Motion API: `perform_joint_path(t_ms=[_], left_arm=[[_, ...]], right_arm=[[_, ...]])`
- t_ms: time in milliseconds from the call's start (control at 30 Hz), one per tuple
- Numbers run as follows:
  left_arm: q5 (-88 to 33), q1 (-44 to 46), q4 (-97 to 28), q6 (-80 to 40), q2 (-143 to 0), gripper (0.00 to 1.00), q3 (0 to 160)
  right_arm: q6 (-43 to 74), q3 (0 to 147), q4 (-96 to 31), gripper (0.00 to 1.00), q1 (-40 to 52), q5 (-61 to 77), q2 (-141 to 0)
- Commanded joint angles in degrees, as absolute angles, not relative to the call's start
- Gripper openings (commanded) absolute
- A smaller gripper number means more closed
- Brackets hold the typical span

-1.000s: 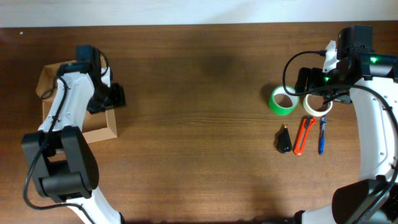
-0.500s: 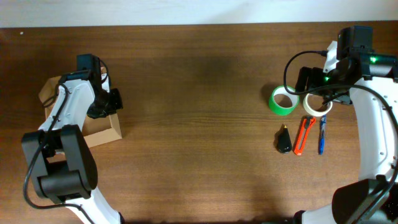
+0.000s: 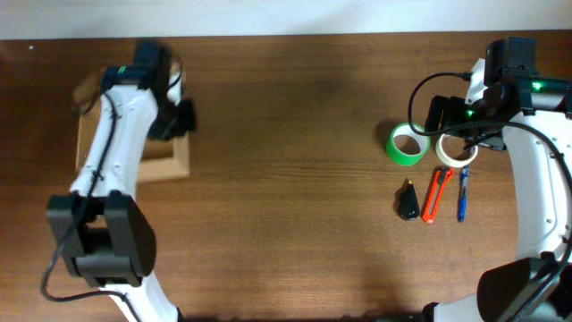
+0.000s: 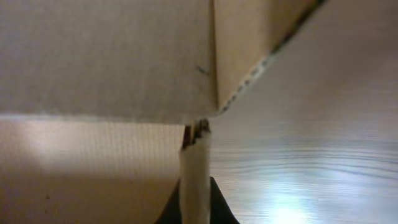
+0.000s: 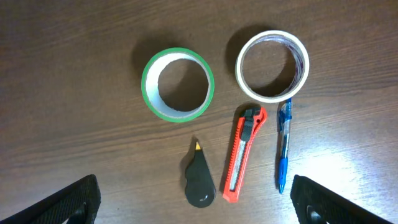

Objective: Pack container

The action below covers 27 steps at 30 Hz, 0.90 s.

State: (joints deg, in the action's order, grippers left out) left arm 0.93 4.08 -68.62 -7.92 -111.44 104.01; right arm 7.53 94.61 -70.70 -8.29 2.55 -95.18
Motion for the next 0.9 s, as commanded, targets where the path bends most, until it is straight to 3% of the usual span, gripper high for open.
perform_joint_path(t_ms=[0,300,567,867], left_arm=[[4.49,9.67,-70.48,-10.52,-111.04,0.02,113.38],[4.47,23.94,-77.36,-21.08,-112.75,0.02,129.16],[3.40,36.16,-76.97,-23.44,-117.14,0.02,129.86],[-1.85,40.97,-72.38,-28.53,-126.04,0.02,129.86]], right_arm=[[8.01,95.42,-70.76,0.99,-8.69,1.65,-95.11],[8.01,95.42,-72.97,0.99,-8.71,1.63,-95.11],[10.92,95.42,-77.14,0.99,-8.71,-6.00,-93.36],[16.14,95.42,-79.55,0.99,-11.18,-13.08,-84.55]])
